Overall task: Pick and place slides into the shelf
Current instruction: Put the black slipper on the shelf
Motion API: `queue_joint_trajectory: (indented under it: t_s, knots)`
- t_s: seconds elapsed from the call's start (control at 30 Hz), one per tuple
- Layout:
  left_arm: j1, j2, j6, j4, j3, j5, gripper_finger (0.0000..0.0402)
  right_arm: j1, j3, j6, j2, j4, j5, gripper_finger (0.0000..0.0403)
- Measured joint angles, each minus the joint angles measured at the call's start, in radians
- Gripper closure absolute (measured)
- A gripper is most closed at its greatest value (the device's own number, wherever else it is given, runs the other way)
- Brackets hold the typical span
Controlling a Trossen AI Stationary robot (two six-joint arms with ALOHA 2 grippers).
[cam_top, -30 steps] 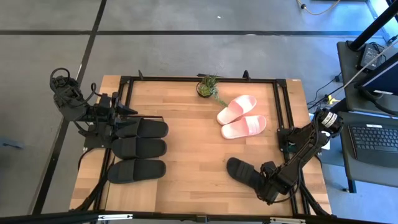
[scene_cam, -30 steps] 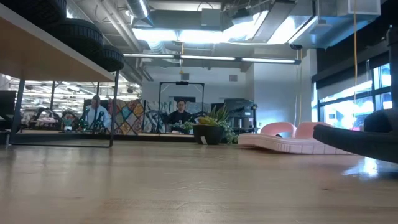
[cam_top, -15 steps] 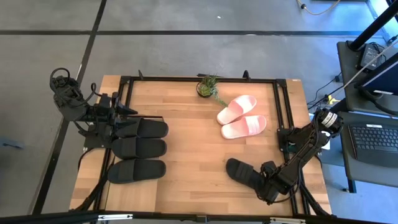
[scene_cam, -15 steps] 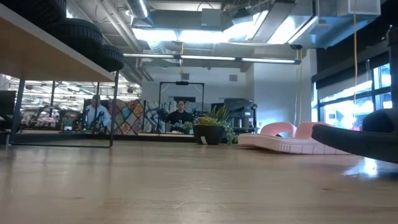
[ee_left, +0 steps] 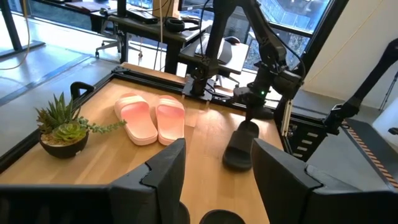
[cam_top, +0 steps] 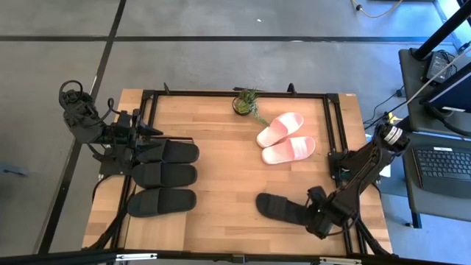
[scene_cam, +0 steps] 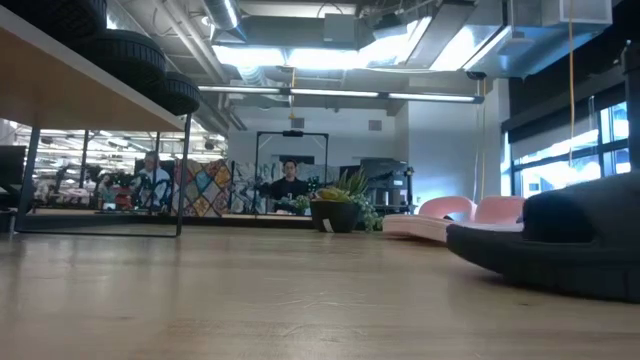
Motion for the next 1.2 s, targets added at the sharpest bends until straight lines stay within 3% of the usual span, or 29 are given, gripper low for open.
queue_joint_trajectory:
  t_s: [0.13, 0.53, 0.87, 1.2]
  knots:
    - [0.000, 0.000, 0.000, 0.000, 0.000, 0.000, 0.0227, -0.013, 0.000, -0.028, -0.048, -0.004, 0.008, 0.0402]
    - [0.000, 0.000, 0.001, 0.000, 0.000, 0.000, 0.0227, -0.081, 0.000, -0.151, -0.168, -0.002, 0.226, 0.0403]
    - [0.000, 0.001, -0.001, 0.000, 0.000, 0.000, 0.0227, -0.178, 0.000, -0.278, -0.181, 0.006, 0.236, 0.0403]
    - [0.000, 0.009, -0.007, 0.000, 0.001, 0.000, 0.0227, -0.282, 0.000, -0.416, -0.180, 0.156, 0.264, 0.0403]
